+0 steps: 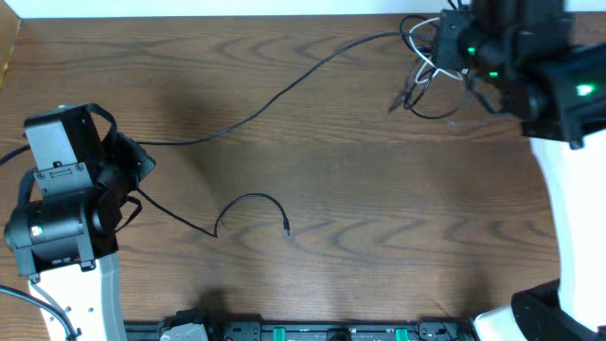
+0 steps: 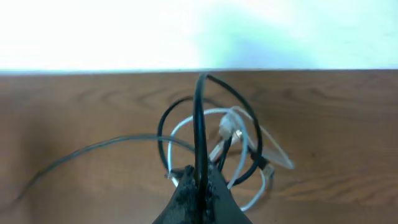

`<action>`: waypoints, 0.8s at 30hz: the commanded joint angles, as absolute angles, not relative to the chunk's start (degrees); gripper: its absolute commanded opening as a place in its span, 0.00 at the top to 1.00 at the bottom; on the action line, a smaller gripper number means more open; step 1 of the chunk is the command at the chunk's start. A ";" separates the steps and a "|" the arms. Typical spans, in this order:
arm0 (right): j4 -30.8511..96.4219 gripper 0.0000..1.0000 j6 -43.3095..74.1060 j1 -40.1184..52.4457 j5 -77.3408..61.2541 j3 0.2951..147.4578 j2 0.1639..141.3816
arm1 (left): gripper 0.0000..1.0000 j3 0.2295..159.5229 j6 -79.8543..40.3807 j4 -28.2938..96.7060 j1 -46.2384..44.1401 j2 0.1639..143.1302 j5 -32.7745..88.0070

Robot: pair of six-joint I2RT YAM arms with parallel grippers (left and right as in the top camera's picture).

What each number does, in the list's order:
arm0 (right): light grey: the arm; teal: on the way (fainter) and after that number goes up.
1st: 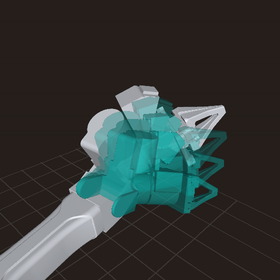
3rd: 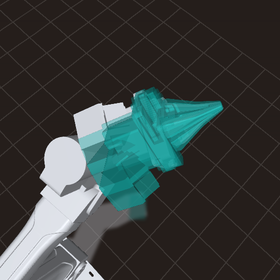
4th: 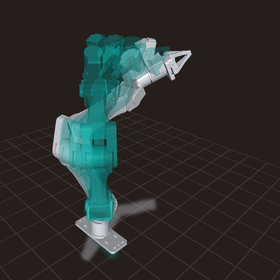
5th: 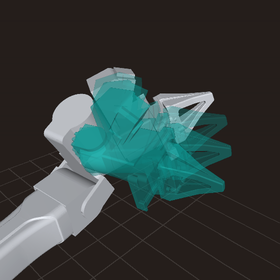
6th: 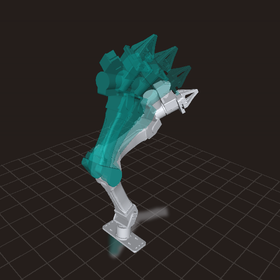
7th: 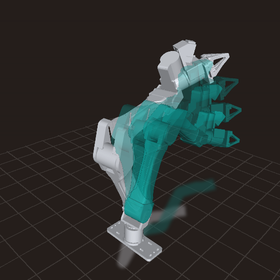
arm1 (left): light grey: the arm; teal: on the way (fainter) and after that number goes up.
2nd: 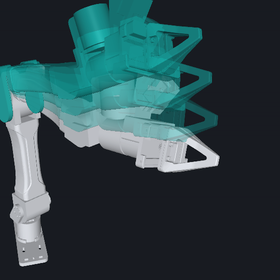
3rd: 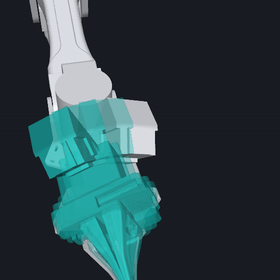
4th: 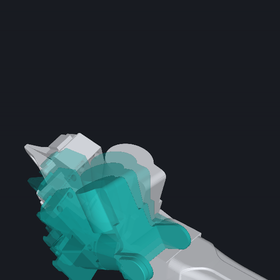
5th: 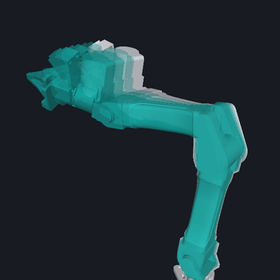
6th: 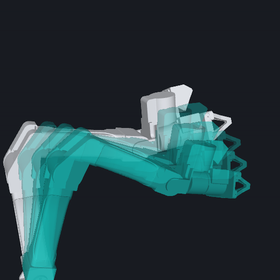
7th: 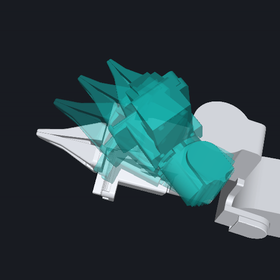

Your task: Untangle cables

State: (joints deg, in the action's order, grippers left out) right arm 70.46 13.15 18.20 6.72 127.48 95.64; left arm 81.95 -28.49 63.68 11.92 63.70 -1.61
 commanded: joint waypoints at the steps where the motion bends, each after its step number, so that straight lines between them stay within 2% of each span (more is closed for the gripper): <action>1: 72.79 0.99 4.47 17.54 5.82 126.61 97.67 | 0.92 82.63 -28.14 63.88 12.25 63.66 -1.67; 3: 77.71 0.99 21.30 17.21 28.73 126.26 99.13 | 0.93 82.63 -28.14 64.01 12.25 63.66 -1.65; 5: 83.61 0.99 34.20 17.02 40.32 126.26 100.51 | 0.92 82.63 -28.14 64.14 12.25 63.66 -1.65; 8: 84.14 0.99 30.96 16.91 32.01 126.26 101.69 | 0.93 82.63 -28.14 64.23 12.25 63.66 -1.67; 12: 79.33 0.99 4.91 16.91 -1.93 126.26 101.82 | 0.92 82.61 -28.16 64.14 12.25 63.66 -1.65; 13: 78.67 0.99 -0.56 16.91 -5.96 126.26 101.82 | 0.92 82.63 -28.14 64.25 12.25 63.66 -1.67; 14: 77.84 0.99 -1.43 16.91 -4.32 126.26 101.89 | 0.93 82.63 -28.14 64.36 12.25 63.66 -1.67; 15: 77.41 0.99 2.92 16.88 2.44 126.26 101.93 | 0.93 82.63 -28.14 64.49 12.25 63.66 -1.67; 16: 78.37 0.99 15.51 16.71 19.09 126.23 102.26 | 0.92 82.63 -28.14 64.64 12.25 63.66 -1.67; 17: 80.82 0.99 25.26 16.45 30.11 126.23 102.37 | 0.93 82.63 -28.14 64.71 12.25 63.66 -1.67; 19: 86.32 0.99 39.03 15.64 42.59 125.97 102.83 | 0.92 82.63 -28.14 64.77 12.25 63.66 -1.67; 21: 88.29 0.99 41.45 14.26 42.98 125.56 103.26 | 0.93 82.63 -28.14 64.90 12.25 63.66 -1.67; 24: 86.32 0.99 35.09 12.21 29.36 124.73 103.53 | 0.92 82.63 -28.16 64.66 12.25 63.66 -1.67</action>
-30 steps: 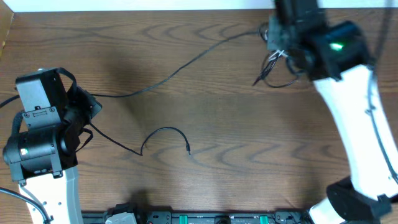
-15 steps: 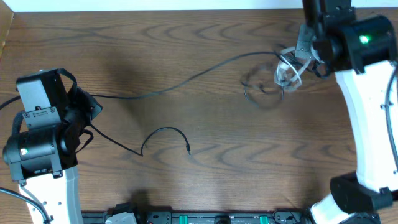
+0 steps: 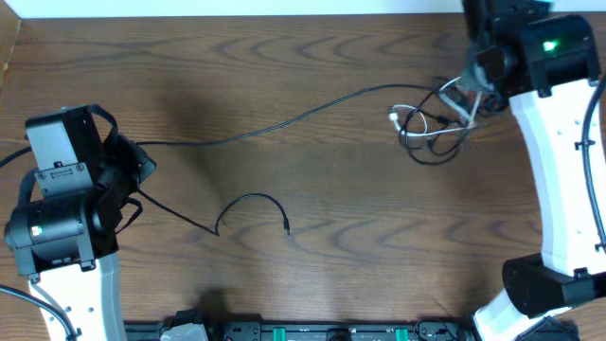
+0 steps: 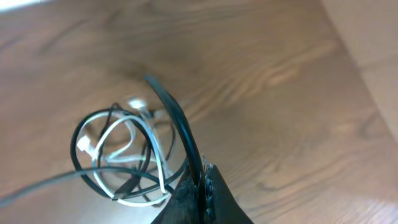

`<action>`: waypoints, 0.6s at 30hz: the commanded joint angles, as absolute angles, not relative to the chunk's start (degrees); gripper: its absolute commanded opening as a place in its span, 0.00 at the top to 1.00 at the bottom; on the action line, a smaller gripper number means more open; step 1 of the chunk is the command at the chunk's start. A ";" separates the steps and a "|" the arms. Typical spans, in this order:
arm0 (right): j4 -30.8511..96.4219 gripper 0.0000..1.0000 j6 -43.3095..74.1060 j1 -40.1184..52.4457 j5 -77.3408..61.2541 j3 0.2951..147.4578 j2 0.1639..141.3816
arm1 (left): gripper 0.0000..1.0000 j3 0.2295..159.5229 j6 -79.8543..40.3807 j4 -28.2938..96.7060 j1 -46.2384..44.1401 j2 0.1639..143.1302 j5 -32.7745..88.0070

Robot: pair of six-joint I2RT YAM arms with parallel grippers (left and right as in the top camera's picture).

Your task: Untangle cables

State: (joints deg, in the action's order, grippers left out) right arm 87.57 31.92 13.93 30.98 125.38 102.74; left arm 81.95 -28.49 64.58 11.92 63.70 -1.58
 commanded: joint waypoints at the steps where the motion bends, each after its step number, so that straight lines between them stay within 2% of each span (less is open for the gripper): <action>1: 84.66 0.99 27.59 11.68 19.22 124.31 103.55 | 0.93 82.63 -28.16 64.60 12.25 63.66 -1.67; 5: 83.11 0.99 -7.22 11.53 -26.79 122.89 103.68 | 0.92 82.63 -28.16 64.49 12.25 63.66 -1.65; 7: 83.96 0.99 -16.45 12.05 -32.71 122.76 103.83 | 0.92 82.63 -28.14 64.53 12.25 63.66 -1.63; 9: 82.32 0.99 -11.14 12.45 -23.44 122.76 104.07 | 0.92 82.63 -28.10 64.64 12.25 63.66 -0.82; 12: 81.49 0.99 17.67 12.43 3.90 122.76 104.73 | 0.93 82.63 -27.46 64.45 12.23 63.68 1.43; 14: 85.06 0.99 34.57 12.43 12.12 122.76 105.03 | 0.93 82.61 -27.42 63.88 12.14 63.68 3.46; 16: 84.68 0.99 34.15 12.53 6.42 122.41 105.06 | 0.92 82.63 -25.45 62.24 12.14 63.77 7.92; 18: 81.78 0.99 22.44 13.06 -6.68 122.13 105.06 | 0.93 82.63 -22.52 60.20 12.14 64.03 13.74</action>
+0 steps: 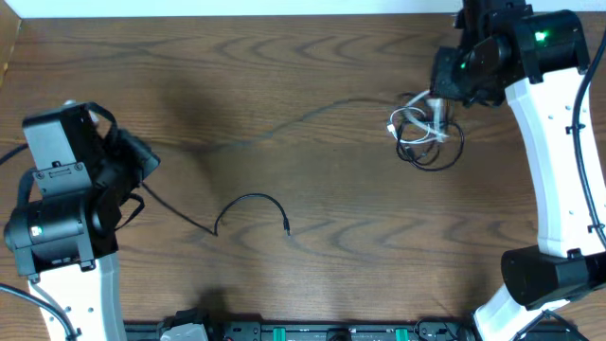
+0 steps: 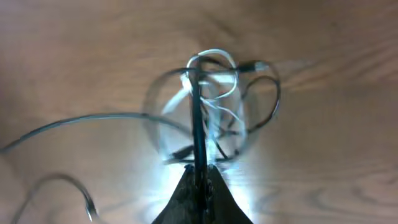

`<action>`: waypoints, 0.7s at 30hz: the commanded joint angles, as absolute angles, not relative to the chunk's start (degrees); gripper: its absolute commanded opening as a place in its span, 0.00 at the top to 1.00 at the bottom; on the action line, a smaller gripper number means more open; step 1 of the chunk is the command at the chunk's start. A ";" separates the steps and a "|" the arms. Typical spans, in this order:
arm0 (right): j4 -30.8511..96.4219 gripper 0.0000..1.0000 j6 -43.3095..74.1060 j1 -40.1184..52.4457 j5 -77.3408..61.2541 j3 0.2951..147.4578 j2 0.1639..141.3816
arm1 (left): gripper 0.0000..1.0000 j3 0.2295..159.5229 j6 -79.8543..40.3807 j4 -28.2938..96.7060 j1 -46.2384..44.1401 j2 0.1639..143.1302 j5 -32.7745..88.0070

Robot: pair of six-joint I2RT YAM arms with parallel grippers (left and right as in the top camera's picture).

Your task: Untangle cables

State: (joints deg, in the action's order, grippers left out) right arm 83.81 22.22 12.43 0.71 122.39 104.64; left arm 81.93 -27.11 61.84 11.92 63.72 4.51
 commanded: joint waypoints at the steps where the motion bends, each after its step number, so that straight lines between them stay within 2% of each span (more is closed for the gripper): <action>1: 80.71 0.99 15.09 13.52 -14.85 122.06 105.10 | 0.93 82.63 -21.17 59.22 12.14 64.25 16.49; 3: 80.49 0.99 -0.30 14.83 -30.79 122.02 105.14 | 0.92 82.63 -17.96 57.32 12.14 64.88 21.63; 5: 80.38 0.98 -6.59 16.51 -34.20 122.02 105.14 | 0.92 82.63 -16.27 56.71 12.14 65.78 24.60; 8: 78.98 0.99 0.99 19.11 -24.51 122.02 105.14 | 0.93 82.63 -16.12 56.93 12.14 67.57 23.97; 12: 78.83 0.98 9.80 21.41 -15.11 122.02 105.14 | 0.92 82.63 -18.92 57.39 12.21 70.94 16.47; 13: 78.85 0.99 9.61 21.91 -15.11 122.02 105.14 | 0.86 82.63 -19.14 57.36 12.21 71.75 15.90; 15: 78.89 0.99 9.56 22.41 -15.09 122.02 105.14 | 0.58 82.63 -19.11 57.25 12.21 73.03 15.77; 16: 78.87 0.98 9.56 22.59 -15.09 122.02 105.14 | 0.48 82.63 -19.07 57.21 12.21 73.54 15.75; 18: 78.85 0.98 9.82 23.09 -14.46 122.02 105.14 | 0.40 82.63 -18.02 56.88 12.21 73.76 15.49; 21: 79.05 0.98 14.72 23.24 -8.32 122.02 105.14 | 0.16 82.98 -18.06 56.62 12.21 73.17 12.67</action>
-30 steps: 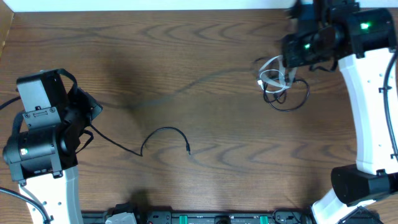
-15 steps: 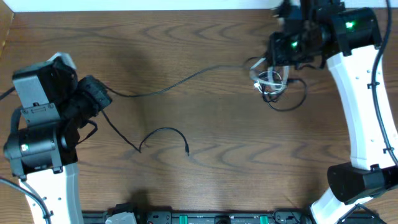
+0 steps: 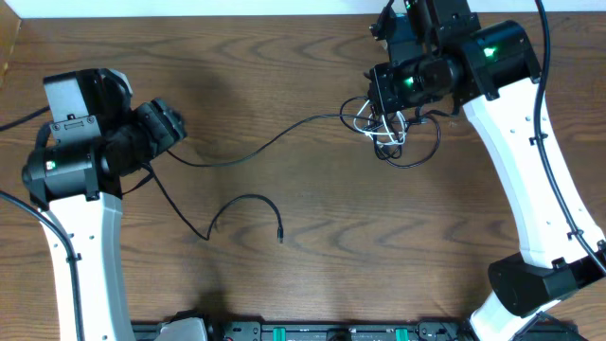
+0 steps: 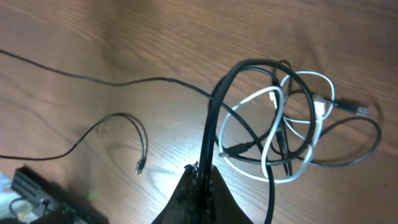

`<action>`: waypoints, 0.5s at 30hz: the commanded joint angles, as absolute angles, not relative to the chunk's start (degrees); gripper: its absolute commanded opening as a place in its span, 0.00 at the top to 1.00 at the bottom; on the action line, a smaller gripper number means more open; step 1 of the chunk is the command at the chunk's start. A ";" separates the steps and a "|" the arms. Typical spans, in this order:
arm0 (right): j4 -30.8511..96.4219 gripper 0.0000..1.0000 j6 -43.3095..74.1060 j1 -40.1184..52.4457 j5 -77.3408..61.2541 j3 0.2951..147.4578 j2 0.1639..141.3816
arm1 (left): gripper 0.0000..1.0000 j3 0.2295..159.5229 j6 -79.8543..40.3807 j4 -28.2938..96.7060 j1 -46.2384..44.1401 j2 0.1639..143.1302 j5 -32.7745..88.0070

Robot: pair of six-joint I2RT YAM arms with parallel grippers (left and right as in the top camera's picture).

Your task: Untangle cables

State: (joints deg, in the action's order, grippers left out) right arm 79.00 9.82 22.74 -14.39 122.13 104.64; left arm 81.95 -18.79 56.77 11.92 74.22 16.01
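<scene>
A tangle (image 3: 399, 139) of white and black cables lies at the far right of the wooden table (image 3: 284, 57). My right gripper (image 4: 202, 175) is shut on a thick black cable (image 4: 211, 127) that rises out of the tangle (image 4: 287, 134); overhead, the right gripper (image 3: 381, 107) sits over the tangle's left side. A thin black cable (image 3: 265, 142) runs from the tangle to my left gripper (image 3: 167, 131), whose jaws are dark overhead. It goes on from there to a loop ending in a plug (image 3: 280, 236). Both runs meet at that gripper.
A strip of equipment (image 3: 284, 333) lines the table's front edge and also shows in the right wrist view as equipment (image 4: 31, 186). The white wall borders the far edge. Both white arm bodies stand at the table's left and right sides.
My right gripper has moved left with the thick black cable, and the tangle now lies further left. My left arm has shifted right and farther back, taking the thin cable with it.
At first my right gripper held the thick cable with the tangle at the far right corner. The tangle then stood nearer the middle of the right side, and each moment further left. My left arm stayed still until the last interval.
</scene>
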 commanded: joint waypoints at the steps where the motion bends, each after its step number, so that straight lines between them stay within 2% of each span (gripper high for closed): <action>1: 79.20 0.99 16.88 23.27 -5.39 122.02 105.14 | 0.13 83.26 -18.06 56.62 12.21 72.82 12.53; 3: 79.48 0.99 20.25 23.24 -1.32 121.99 105.14 | 0.11 83.88 -18.48 56.42 12.21 71.72 12.82; 12: 78.76 0.99 20.43 24.29 -2.07 121.73 105.14 | 0.10 84.25 -20.62 50.15 12.19 63.77 12.99; 15: 78.11 0.99 20.32 24.86 -2.13 121.27 105.14 | 0.10 84.25 -23.59 51.44 12.05 62.76 20.05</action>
